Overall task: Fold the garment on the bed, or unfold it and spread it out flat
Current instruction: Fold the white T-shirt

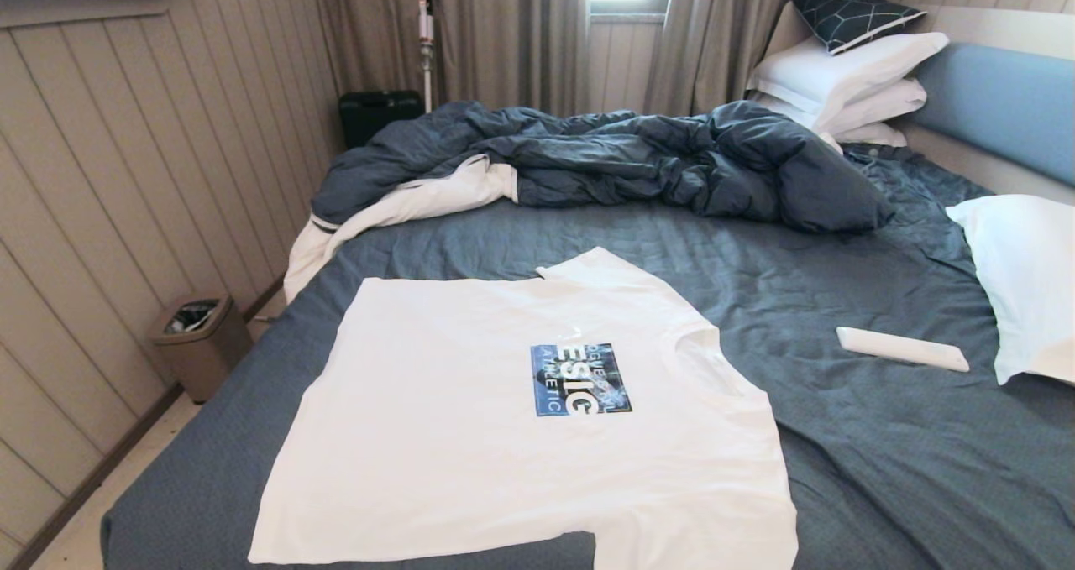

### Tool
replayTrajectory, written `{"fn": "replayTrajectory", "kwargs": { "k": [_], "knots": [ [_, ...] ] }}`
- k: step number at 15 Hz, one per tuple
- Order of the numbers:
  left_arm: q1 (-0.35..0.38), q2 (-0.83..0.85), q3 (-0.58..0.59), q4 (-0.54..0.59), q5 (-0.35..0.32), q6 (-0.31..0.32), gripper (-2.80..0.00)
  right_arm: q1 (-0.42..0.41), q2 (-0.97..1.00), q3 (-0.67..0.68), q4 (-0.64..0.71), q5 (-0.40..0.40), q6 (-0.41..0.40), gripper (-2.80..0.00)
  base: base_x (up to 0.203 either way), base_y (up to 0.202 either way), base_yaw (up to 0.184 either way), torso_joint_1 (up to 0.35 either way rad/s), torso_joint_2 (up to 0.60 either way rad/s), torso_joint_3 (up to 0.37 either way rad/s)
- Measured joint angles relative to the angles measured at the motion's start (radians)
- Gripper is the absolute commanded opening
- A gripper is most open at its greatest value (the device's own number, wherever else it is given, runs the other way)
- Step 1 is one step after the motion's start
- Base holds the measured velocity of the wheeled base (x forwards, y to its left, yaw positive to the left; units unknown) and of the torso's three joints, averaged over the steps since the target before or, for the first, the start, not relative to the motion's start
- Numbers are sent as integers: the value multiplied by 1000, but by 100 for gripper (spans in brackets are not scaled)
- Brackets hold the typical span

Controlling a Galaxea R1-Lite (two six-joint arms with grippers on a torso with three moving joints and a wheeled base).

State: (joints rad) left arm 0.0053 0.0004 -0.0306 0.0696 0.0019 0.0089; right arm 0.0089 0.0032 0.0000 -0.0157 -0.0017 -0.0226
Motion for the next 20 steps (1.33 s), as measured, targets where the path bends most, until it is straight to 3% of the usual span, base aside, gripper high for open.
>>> {"fn": "replayTrajectory", "kwargs": {
  "k": [9, 13, 16, 20],
  "knots": [
    [0, 0, -2, 5, -1, 6, -280, 0, -1, -4, 10, 2, -15, -280, 0, 0, 0, 0, 0, 0],
    [2, 40, -61, 26, 2, 15, -280, 0, 16, -90, 179, 18, -12, -280, 0, 0, 0, 0, 0, 0],
    [1, 226, -181, 17, -26, -28, -280, 10, 159, -258, 227, 47, 53, -280, 0, 0, 0, 0, 0, 0],
    [1, 669, -282, -31, -128, -62, -280, 57, 527, -441, 196, 61, 226, -280, 0, 0, 0, 0, 0, 0]
  ]
}}
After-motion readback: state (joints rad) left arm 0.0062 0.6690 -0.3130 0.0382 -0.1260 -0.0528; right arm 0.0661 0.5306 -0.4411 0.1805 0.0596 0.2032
